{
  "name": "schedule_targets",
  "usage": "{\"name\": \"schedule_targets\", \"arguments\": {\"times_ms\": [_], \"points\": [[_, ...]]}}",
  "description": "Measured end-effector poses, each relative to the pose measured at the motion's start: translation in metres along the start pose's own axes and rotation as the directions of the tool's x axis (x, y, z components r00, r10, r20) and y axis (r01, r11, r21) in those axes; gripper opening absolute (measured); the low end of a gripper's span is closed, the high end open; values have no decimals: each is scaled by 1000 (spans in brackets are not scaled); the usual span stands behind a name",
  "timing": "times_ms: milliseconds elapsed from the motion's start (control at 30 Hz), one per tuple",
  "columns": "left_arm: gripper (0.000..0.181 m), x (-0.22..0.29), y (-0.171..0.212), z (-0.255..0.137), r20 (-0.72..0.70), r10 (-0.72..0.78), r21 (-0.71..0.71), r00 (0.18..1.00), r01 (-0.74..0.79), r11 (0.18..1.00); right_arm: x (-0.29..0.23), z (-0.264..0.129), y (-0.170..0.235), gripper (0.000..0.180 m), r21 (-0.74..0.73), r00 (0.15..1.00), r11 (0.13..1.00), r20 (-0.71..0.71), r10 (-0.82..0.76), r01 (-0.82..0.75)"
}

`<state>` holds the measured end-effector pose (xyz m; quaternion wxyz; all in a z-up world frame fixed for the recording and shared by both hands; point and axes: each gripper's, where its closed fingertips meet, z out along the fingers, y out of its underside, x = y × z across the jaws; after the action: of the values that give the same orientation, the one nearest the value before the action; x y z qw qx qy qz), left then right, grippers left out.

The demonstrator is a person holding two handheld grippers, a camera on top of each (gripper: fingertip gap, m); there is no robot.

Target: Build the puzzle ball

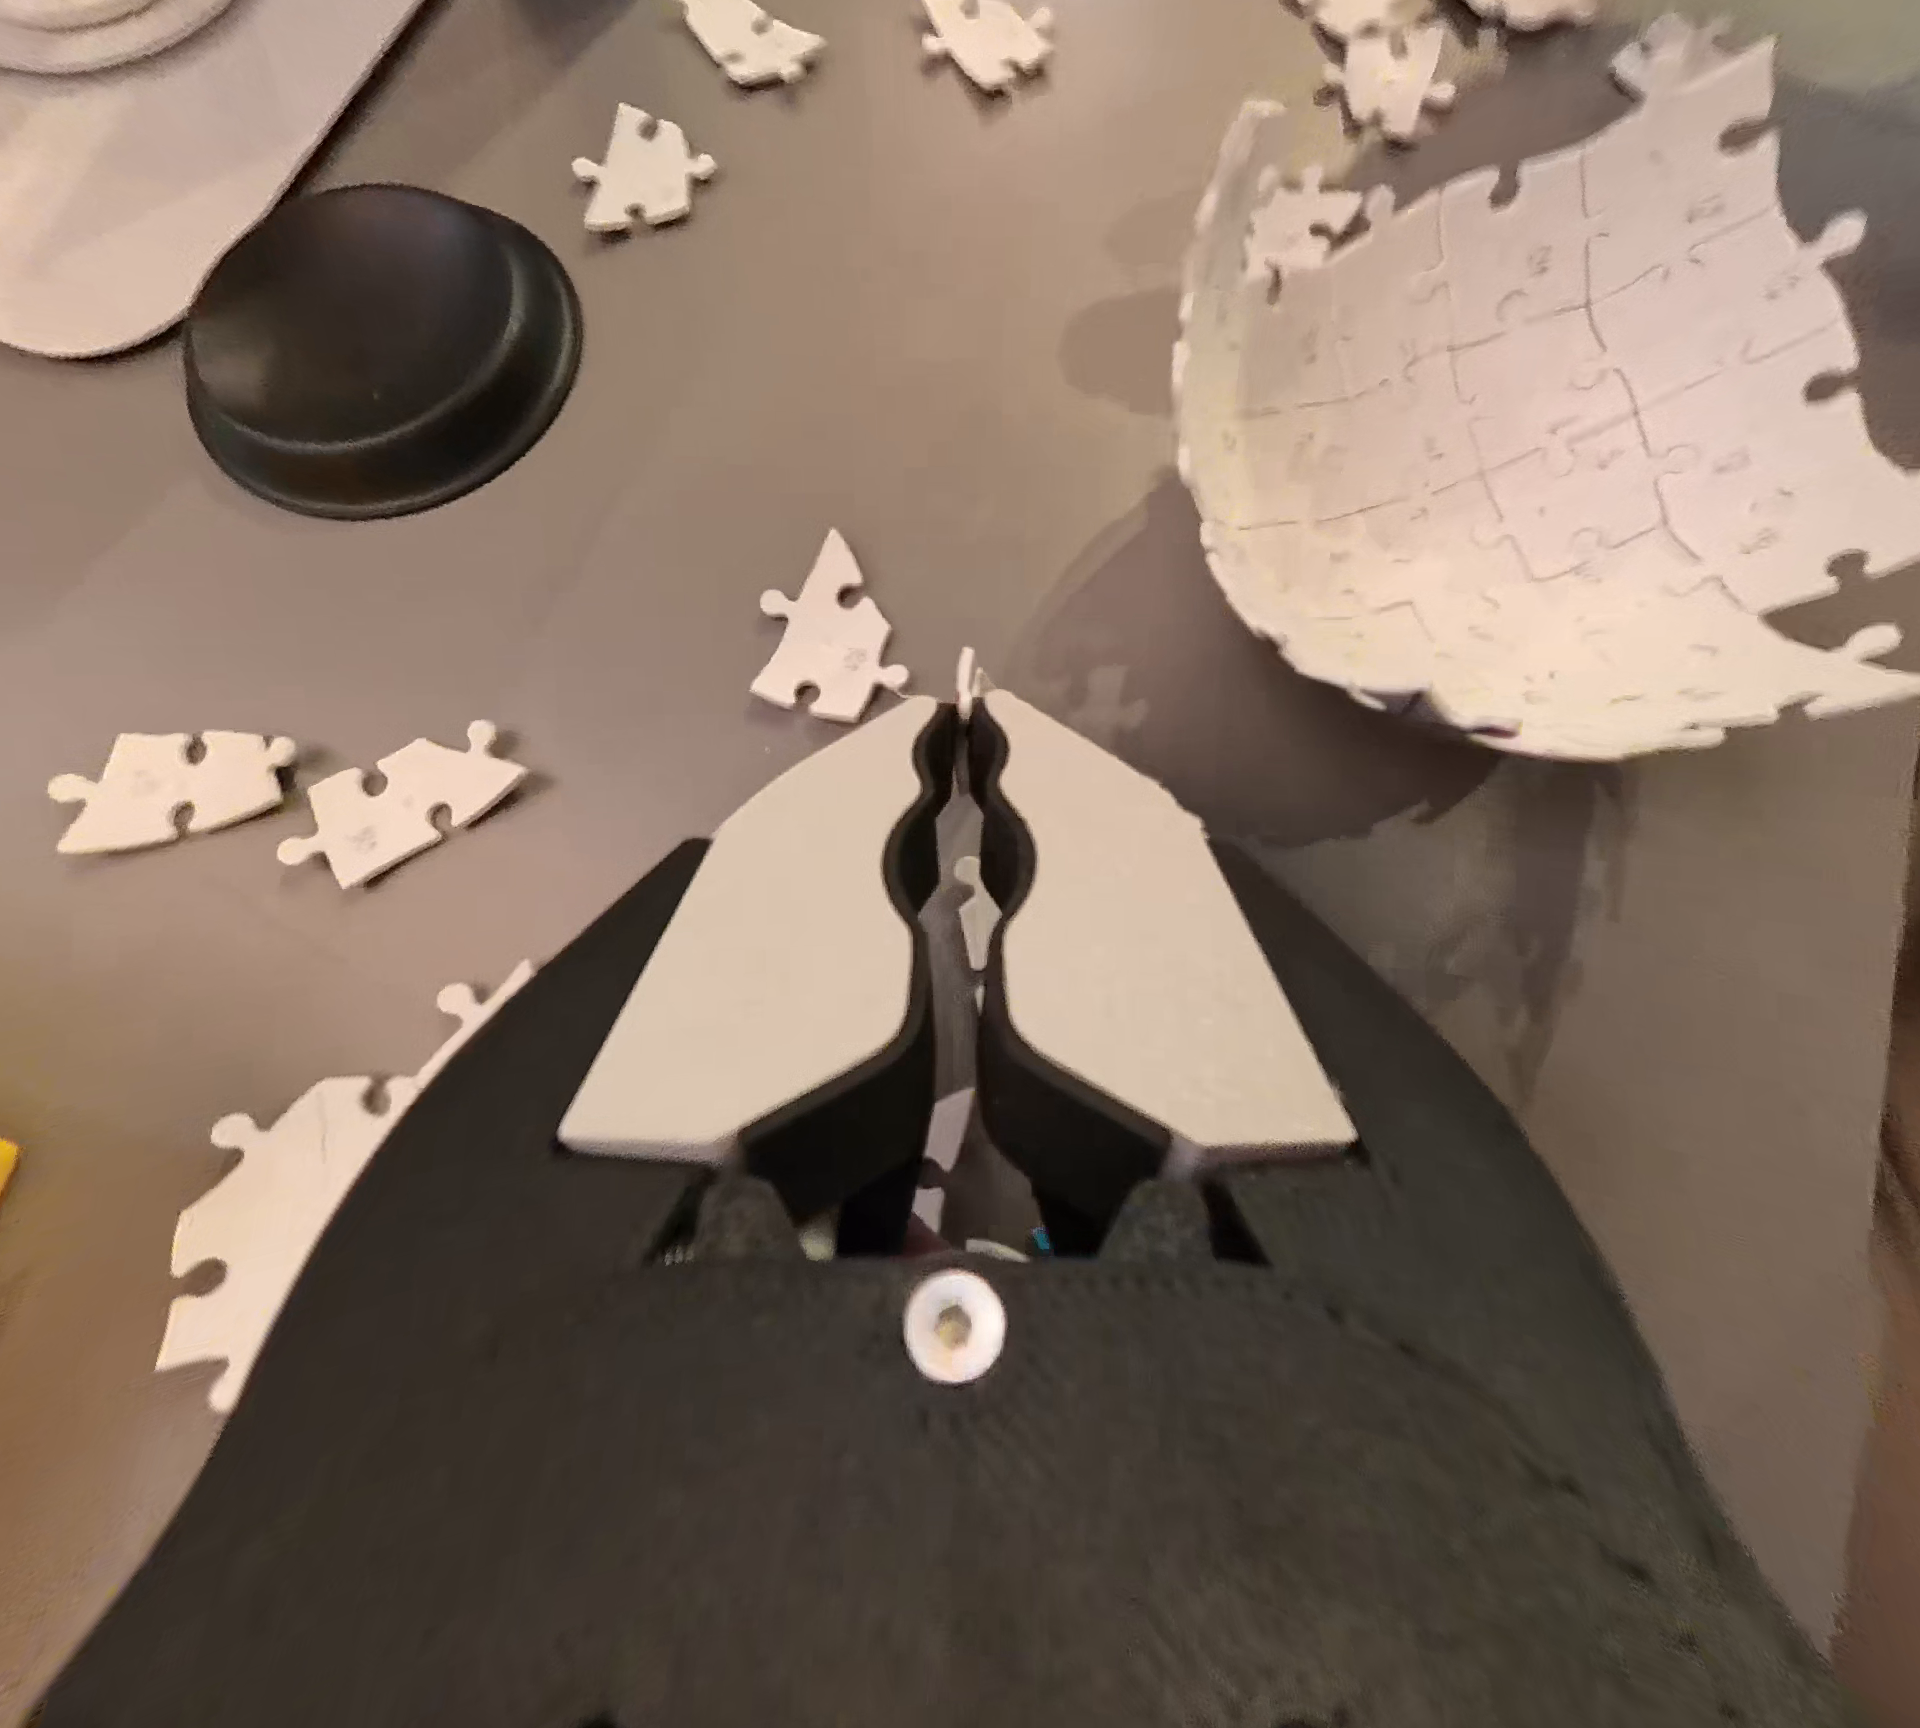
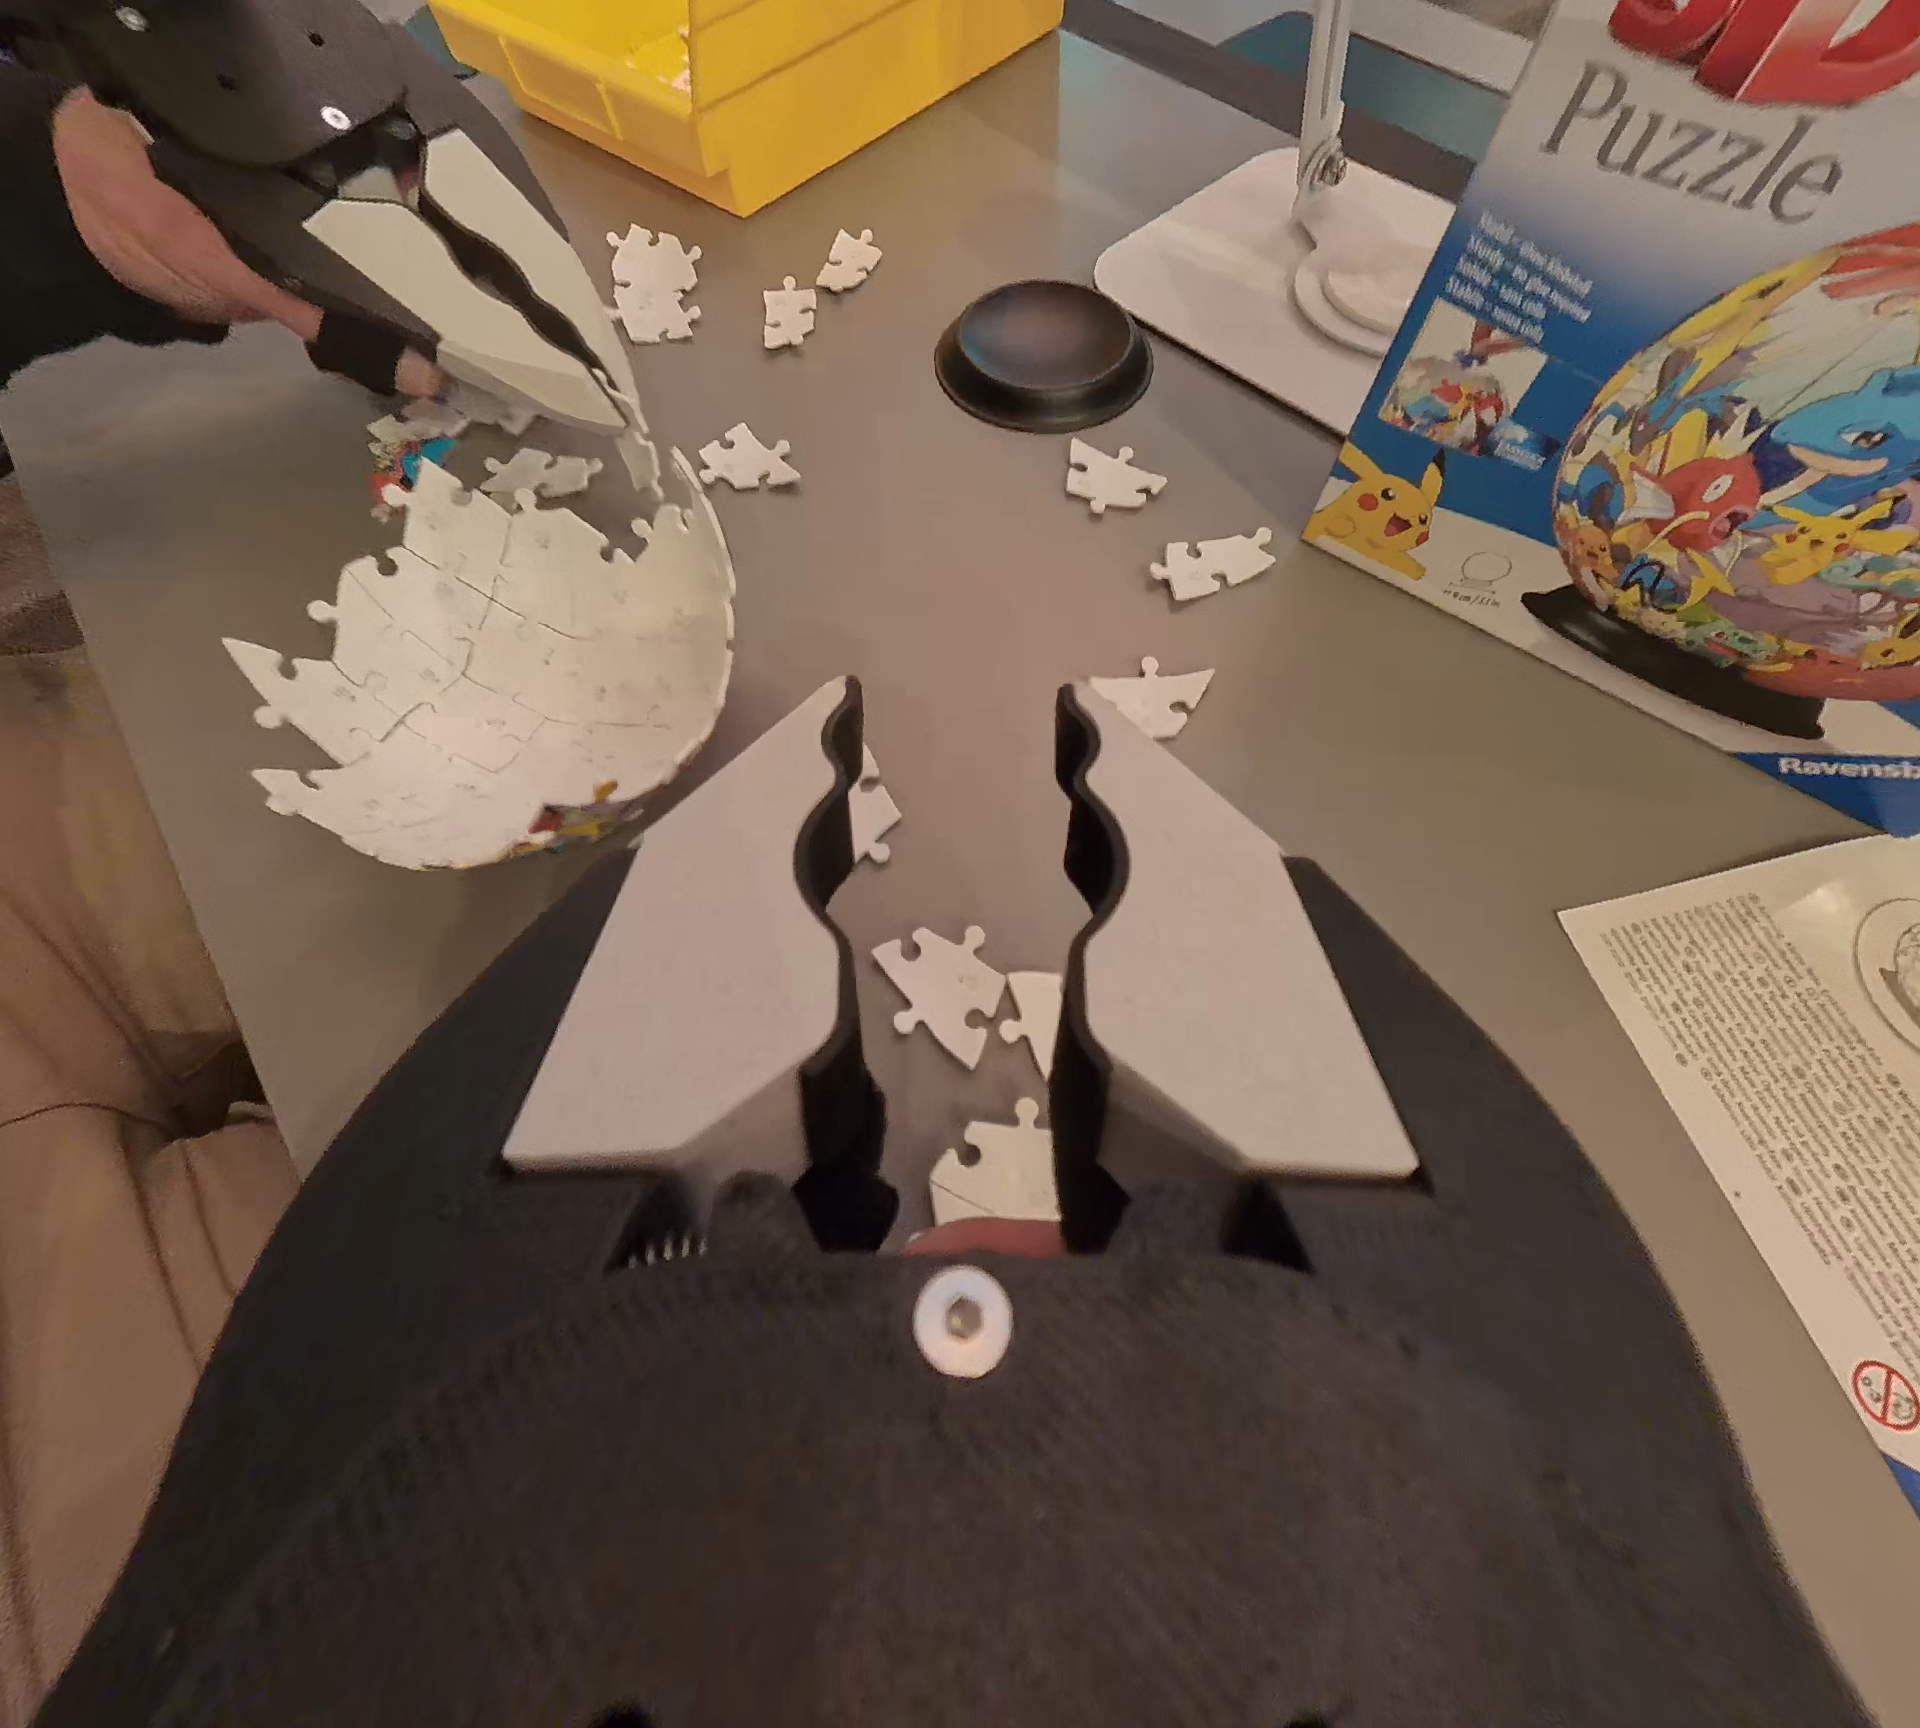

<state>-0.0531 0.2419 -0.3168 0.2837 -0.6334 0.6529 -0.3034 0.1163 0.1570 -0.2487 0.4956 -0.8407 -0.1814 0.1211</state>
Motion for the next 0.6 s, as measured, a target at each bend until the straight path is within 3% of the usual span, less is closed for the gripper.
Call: {"name": "schedule_targets", "arguments": {"times_ms": [33, 167, 333, 467, 600], "points": [[2, -4, -3, -3, 12, -37, 36, 999, 37, 999, -3, -2, -5, 35, 14, 1000, 1000, 4, -1, 1], [3, -11, -38, -35, -53, -222, 283, 974, 228, 931, -26, -4, -33, 35, 80, 996, 996, 90, 27, -34], [3, 9, -105, -78, -220, -300, 564, 928, 372, 738, -74, 8, -76, 29, 150, 962, 979, 257, 93, -135], [3, 36, -140, -83, -309, -287, 638, 907, 421, 645, -106, 26, -98, 23, 182, 905, 948, 387, 175, -261], [2, 60, -155, -74, -371, -257, 644, 892, 447, 621, -108, 26, -109, 11, 210, 875, 916, 425, 230, -343]]}}
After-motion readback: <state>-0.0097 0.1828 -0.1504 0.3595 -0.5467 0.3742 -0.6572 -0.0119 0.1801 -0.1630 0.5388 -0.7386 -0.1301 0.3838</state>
